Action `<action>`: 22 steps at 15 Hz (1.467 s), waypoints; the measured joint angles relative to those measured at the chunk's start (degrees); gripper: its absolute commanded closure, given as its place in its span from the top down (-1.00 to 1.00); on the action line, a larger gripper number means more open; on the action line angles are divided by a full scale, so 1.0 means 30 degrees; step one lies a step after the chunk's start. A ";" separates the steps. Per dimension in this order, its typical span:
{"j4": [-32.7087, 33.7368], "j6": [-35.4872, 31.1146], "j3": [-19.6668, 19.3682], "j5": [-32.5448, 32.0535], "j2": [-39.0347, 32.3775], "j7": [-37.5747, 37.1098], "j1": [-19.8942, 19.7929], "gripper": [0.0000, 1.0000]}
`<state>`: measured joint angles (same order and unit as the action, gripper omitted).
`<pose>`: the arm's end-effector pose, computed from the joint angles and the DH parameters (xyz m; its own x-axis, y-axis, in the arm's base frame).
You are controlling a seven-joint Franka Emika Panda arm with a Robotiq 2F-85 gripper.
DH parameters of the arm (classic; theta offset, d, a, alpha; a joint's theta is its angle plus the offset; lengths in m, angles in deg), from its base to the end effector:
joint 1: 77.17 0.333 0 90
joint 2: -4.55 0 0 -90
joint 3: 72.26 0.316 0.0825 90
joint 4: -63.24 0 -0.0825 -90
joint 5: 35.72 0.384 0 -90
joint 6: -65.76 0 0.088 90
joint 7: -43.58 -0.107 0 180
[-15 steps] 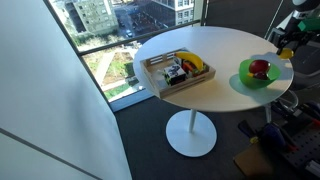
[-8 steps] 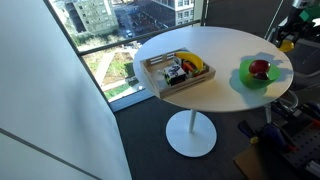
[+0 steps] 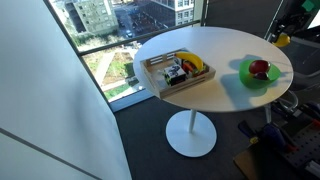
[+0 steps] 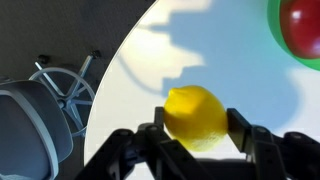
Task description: Put the plastic lemon in the bowl
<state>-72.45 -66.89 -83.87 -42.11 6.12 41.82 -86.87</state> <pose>0.4578 -0.1808 0.3336 0.9467 -0.3209 -0.0265 -0.3182 -0.9450 0.0752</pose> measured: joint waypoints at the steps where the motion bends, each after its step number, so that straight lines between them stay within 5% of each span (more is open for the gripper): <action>1: -0.0183 0.0139 0.0157 0.0000 0.0322 0.0477 0.0072 -0.23; 10: -0.1561 0.2887 0.1176 0.0000 0.3756 0.4670 0.1062 -0.23; 22: -0.4130 0.2897 0.2598 0.0000 0.5576 0.4712 0.2367 -0.23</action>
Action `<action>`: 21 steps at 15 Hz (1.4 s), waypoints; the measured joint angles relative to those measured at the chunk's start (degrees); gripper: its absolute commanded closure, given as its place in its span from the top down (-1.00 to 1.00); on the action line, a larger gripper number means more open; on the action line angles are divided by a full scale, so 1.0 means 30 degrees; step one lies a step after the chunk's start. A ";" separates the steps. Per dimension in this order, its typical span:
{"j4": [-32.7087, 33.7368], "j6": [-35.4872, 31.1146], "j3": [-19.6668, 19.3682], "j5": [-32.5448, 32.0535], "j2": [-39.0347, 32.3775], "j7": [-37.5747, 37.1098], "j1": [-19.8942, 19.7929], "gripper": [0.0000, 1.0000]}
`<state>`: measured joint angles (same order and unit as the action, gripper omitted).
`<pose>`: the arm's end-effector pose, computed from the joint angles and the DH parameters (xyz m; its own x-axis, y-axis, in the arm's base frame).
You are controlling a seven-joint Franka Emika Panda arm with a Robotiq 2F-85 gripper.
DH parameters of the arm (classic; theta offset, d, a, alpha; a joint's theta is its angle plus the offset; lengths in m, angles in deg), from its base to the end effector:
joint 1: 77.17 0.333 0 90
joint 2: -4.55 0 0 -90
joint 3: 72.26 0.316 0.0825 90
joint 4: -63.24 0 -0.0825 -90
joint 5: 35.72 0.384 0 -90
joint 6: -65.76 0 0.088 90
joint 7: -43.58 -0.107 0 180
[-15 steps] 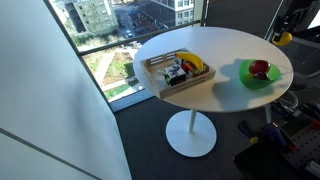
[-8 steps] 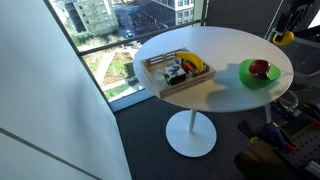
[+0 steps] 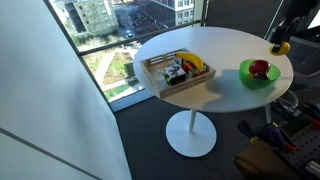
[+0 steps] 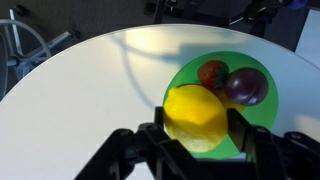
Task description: Put the plastic lemon in the bowl
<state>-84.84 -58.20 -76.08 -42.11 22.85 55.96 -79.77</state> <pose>0.4009 -0.0488 0.3611 0.9785 0.1711 -0.1149 0.1768 -0.9834 0.0410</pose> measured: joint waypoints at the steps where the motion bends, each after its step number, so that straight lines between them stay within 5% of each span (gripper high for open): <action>1: -0.0172 -0.0081 0.0144 0.0000 0.0072 -0.0053 0.0110 -0.23; 20: -0.1128 -0.1683 0.1343 0.0000 0.0178 -0.1946 0.0910 -0.23; 21: -0.1171 -0.1683 0.1343 0.0000 0.0224 -0.1949 0.0910 0.40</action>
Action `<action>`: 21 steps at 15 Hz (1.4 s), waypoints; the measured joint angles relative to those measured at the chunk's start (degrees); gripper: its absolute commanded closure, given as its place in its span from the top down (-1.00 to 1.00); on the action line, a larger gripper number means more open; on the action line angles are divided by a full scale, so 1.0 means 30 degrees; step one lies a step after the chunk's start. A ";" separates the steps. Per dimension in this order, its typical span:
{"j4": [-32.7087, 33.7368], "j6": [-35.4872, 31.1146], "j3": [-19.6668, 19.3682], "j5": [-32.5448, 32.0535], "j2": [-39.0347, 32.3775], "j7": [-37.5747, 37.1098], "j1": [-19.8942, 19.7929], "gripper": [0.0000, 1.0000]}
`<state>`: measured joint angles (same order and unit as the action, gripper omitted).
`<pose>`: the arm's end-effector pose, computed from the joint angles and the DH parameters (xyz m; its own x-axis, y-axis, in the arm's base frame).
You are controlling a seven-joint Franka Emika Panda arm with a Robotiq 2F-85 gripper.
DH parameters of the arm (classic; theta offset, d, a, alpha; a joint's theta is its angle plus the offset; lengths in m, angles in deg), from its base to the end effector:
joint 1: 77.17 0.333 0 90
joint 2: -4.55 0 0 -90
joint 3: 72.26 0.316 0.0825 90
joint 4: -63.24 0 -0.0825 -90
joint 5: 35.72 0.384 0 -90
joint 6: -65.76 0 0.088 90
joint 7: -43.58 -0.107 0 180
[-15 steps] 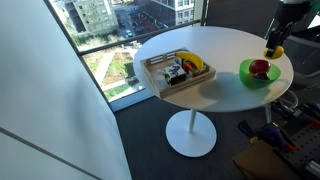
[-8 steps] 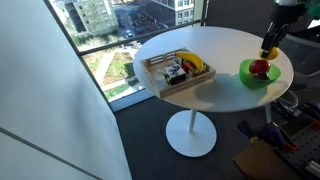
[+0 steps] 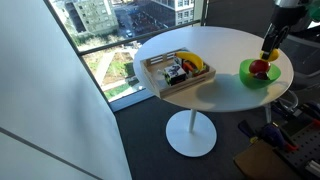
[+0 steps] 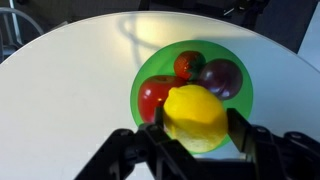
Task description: Put the plastic lemon in the bowl
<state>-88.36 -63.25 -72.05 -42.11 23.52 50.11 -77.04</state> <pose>0.3949 -0.0008 0.3471 0.9793 0.1881 -0.0751 0.1937 -0.9782 0.0750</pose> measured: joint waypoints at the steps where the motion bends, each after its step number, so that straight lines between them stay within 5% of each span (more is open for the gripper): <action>1: -0.0059 0.0003 -0.0001 0.0000 0.0090 0.0000 -0.0003 0.80; 3: -0.0222 0.0016 -0.0028 0.0000 0.0371 0.0000 -0.0030 1.00; 13: -0.0865 0.0882 -0.0203 0.0019 0.1673 -0.0704 -0.0130 1.00; 21: -0.0884 0.2890 0.0035 0.0019 0.2098 -0.4444 -0.0700 1.00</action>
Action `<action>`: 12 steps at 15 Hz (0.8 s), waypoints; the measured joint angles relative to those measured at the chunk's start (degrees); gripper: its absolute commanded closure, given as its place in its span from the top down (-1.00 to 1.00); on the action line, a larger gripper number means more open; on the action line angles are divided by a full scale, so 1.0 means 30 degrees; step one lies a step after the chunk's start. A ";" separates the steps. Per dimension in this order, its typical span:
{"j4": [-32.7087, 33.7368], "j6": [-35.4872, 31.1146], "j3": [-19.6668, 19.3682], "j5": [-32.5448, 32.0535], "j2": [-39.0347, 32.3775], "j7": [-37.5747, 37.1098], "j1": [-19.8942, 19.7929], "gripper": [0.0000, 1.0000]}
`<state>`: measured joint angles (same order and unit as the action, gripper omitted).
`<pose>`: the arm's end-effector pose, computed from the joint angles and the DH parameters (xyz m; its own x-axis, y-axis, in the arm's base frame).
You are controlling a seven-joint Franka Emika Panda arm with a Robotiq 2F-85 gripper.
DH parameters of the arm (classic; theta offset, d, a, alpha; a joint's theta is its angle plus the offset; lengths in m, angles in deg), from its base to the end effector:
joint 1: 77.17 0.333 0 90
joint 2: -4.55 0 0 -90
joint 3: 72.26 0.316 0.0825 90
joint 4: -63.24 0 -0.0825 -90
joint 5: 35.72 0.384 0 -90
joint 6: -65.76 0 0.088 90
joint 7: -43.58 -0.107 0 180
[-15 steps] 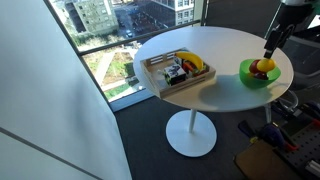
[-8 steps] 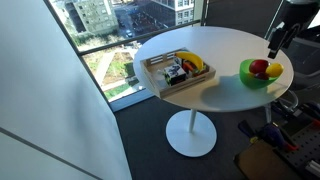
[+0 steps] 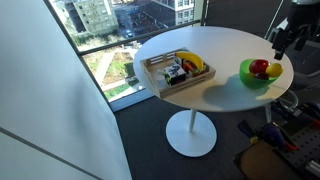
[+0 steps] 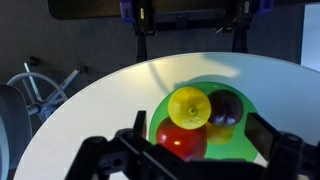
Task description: Put the plastic lemon in the bowl
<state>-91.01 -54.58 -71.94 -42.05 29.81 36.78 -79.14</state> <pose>0.3609 -0.0158 0.3577 0.9857 -0.0917 -0.1414 -0.0771 -0.9914 0.1056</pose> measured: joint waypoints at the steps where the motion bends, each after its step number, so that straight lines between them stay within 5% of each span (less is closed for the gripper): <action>1: 0.0000 0.0224 0.0036 0.0000 0.0035 -0.0342 -0.0051 1.00; 12: 0.0000 0.0505 0.0068 0.0249 0.0324 -0.0908 -0.0091 1.00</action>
<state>-91.01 -53.06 -71.74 -41.31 30.78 34.05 -79.42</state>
